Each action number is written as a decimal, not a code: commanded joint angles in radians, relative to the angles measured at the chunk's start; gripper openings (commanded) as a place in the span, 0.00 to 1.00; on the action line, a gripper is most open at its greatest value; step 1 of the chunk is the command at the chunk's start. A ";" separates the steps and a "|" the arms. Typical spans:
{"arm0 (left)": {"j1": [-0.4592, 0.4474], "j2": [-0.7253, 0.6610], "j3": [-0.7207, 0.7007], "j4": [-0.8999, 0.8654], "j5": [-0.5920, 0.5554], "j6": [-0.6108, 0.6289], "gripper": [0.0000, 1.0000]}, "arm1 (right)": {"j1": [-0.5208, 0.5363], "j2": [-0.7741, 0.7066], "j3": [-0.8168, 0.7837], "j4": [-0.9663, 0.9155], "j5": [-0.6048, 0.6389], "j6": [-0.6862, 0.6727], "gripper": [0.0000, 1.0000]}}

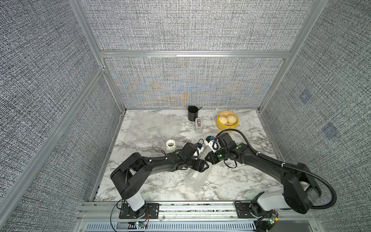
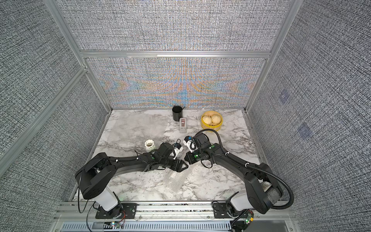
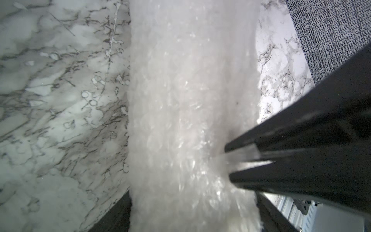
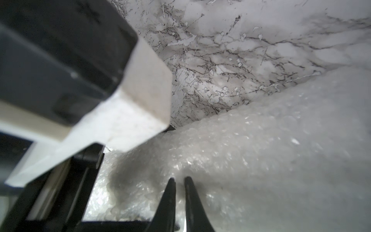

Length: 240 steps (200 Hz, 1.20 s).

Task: Wrap vases in bubble wrap
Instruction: Stick the tape on the bubble wrap.

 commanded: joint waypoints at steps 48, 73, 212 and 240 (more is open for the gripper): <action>-0.002 0.016 -0.010 -0.234 -0.042 0.041 0.54 | -0.001 -0.035 -0.007 0.023 0.051 -0.007 0.22; -0.002 0.019 -0.013 -0.229 -0.038 0.041 0.52 | -0.002 -0.045 -0.017 0.056 0.024 0.001 0.24; -0.002 0.016 -0.014 -0.223 -0.052 0.046 0.49 | -0.159 -0.155 -0.003 -0.064 -0.205 0.160 0.23; -0.003 0.028 -0.001 -0.222 -0.052 0.054 0.49 | -0.162 -0.128 -0.051 0.037 -0.340 0.316 0.13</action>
